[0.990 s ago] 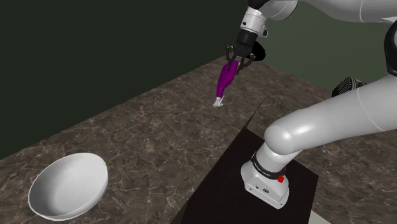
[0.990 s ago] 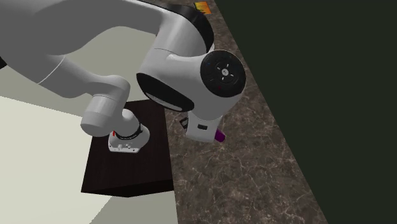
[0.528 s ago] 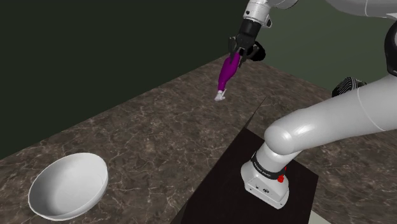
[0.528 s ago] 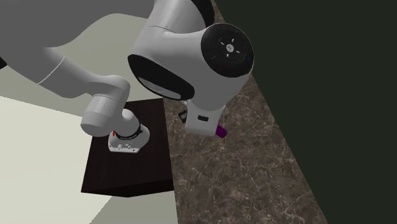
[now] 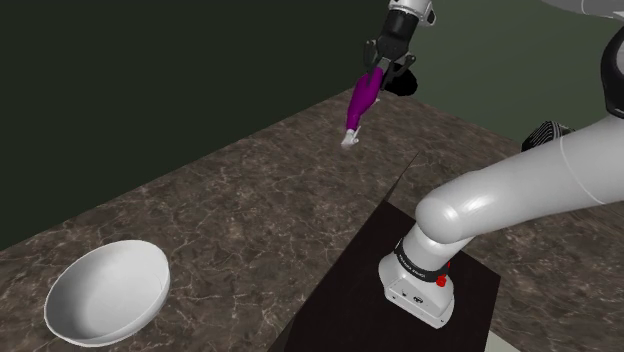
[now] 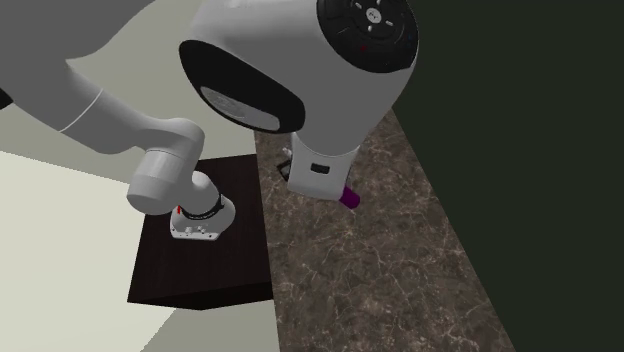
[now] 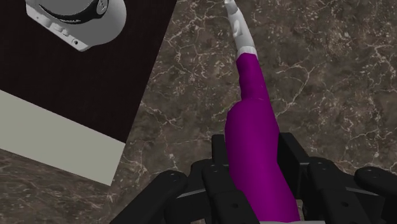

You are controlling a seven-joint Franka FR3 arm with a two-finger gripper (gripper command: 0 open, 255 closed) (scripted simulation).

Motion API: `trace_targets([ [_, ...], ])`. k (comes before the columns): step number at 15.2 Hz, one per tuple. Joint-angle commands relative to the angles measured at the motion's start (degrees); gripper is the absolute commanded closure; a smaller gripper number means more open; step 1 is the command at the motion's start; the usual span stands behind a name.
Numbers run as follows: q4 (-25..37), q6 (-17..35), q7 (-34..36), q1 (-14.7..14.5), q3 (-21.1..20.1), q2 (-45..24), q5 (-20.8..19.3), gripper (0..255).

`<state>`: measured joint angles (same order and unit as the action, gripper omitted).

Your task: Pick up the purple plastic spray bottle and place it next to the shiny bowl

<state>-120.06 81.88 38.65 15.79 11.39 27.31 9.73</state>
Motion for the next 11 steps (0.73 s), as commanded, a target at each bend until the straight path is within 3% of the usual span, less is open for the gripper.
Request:
trace_targets([
  [1,1.84,-1.47,0.33,-0.1,-0.02,-0.34,0.12,255],
  [3,3.4,-2.71,0.58,-0.17,0.0,-0.63,0.21,255],
  [11,0.91,0.9,11.59,-3.83,-8.67,0.96,5.88,255],
])
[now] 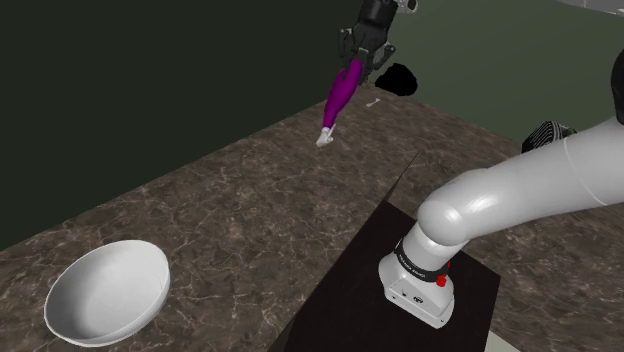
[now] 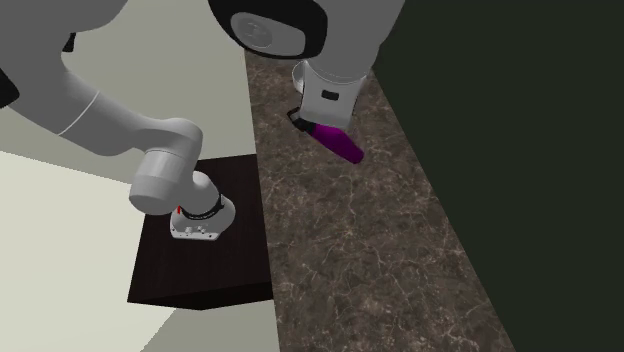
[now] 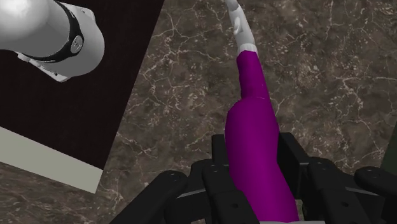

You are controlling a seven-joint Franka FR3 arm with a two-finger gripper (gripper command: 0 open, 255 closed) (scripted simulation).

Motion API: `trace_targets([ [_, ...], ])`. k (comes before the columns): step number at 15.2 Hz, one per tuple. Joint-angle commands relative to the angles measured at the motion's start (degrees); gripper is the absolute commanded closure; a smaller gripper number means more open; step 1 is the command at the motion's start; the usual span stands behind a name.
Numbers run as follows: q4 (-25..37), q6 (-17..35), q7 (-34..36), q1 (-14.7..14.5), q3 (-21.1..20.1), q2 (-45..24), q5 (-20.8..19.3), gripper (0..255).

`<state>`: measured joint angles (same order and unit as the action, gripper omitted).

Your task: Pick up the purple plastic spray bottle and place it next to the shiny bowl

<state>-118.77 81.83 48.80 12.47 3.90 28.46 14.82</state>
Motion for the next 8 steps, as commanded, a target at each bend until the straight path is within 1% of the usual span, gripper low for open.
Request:
trace_targets([
  [1,-0.41,1.47,2.77,-0.97,-2.26,-0.28,1.49,255],
  [8,1.14,5.41,11.97,-4.29,-9.75,-2.69,5.82,255],
])
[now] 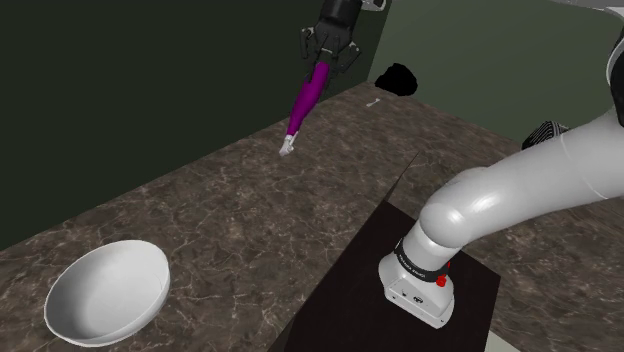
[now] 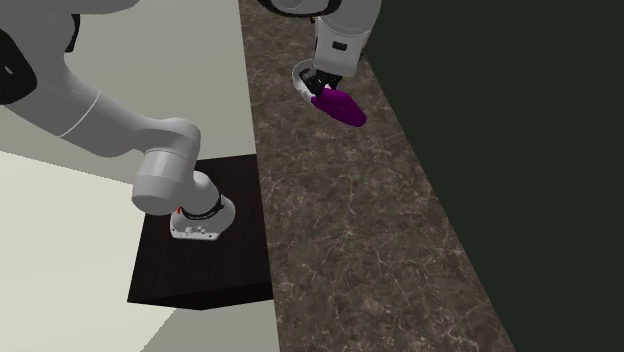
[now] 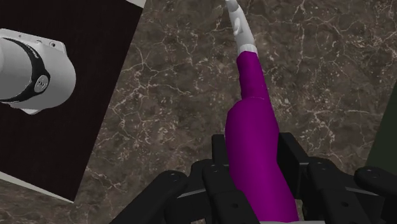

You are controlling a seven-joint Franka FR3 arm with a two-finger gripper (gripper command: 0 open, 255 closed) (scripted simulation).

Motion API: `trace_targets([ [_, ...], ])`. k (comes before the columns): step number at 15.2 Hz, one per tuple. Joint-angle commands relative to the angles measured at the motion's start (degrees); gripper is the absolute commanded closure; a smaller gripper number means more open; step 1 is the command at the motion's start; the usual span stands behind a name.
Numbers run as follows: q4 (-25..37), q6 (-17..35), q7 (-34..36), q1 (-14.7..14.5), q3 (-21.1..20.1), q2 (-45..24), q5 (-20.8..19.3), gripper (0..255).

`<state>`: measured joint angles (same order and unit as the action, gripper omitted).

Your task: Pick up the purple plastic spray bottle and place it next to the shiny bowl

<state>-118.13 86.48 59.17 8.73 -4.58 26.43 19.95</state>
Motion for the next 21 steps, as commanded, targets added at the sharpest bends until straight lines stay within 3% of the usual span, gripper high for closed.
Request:
trace_targets([
  [1,0.96,1.35,2.9,-1.01,-2.32,-1.26,1.2,255],
  [10,8.14,6.83,14.78,-4.83,-11.73,-9.38,3.53,255],
  [18,19.29,11.02,26.38,-8.43,-19.7,-20.95,0.75,255],
  [21,16.63,13.21,25.62,-8.52,-19.72,-20.58,1.03,255],
])
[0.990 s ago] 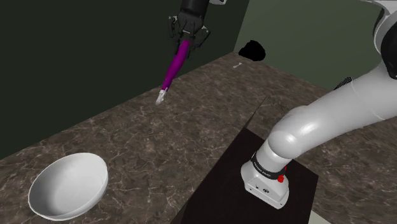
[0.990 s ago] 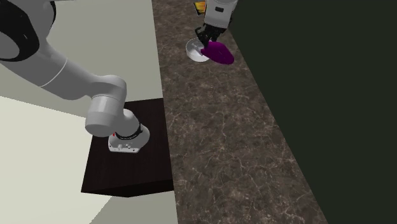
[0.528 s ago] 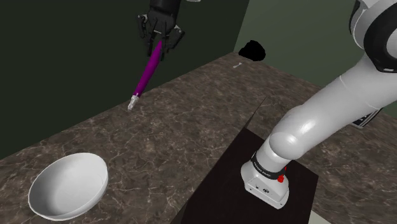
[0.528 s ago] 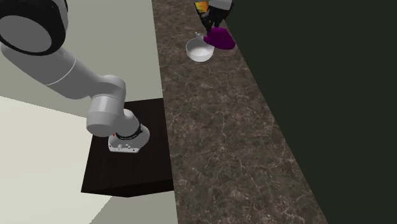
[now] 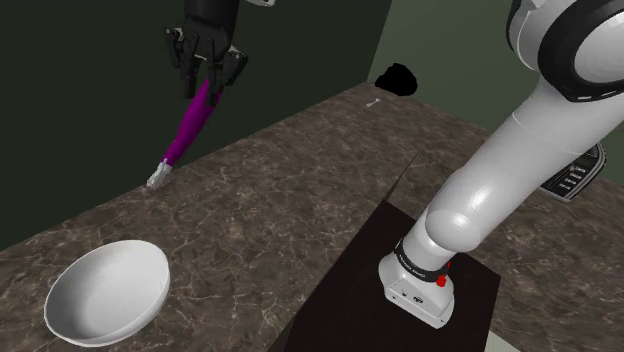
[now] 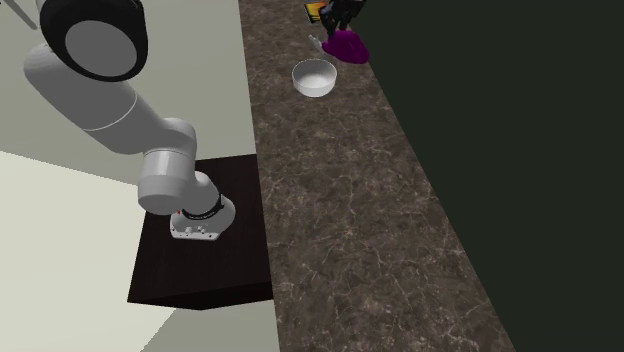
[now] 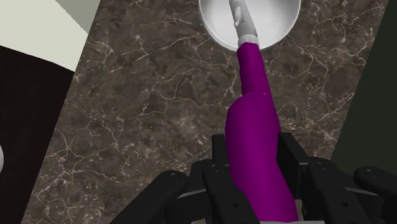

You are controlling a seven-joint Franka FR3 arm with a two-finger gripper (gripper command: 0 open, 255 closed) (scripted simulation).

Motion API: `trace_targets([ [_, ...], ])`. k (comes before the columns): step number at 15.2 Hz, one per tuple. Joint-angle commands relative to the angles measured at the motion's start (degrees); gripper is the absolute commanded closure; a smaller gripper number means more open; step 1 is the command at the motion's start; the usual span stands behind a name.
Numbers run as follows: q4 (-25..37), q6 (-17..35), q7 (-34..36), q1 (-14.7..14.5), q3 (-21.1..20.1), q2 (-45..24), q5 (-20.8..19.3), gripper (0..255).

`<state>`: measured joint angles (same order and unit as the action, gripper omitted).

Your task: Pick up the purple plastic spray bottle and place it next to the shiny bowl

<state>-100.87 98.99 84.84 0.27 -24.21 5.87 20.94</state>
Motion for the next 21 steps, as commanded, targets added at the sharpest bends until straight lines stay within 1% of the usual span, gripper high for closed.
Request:
trace_targets([
  [1,-1.48,1.42,-0.3,-0.09,-0.12,0.07,0.13,255],
  [11,-9.21,8.67,-2.56,-0.37,-0.48,0.26,0.9,255],
  [21,-15.62,15.94,-4.57,-0.72,-1.01,-0.89,1.51,255],
])
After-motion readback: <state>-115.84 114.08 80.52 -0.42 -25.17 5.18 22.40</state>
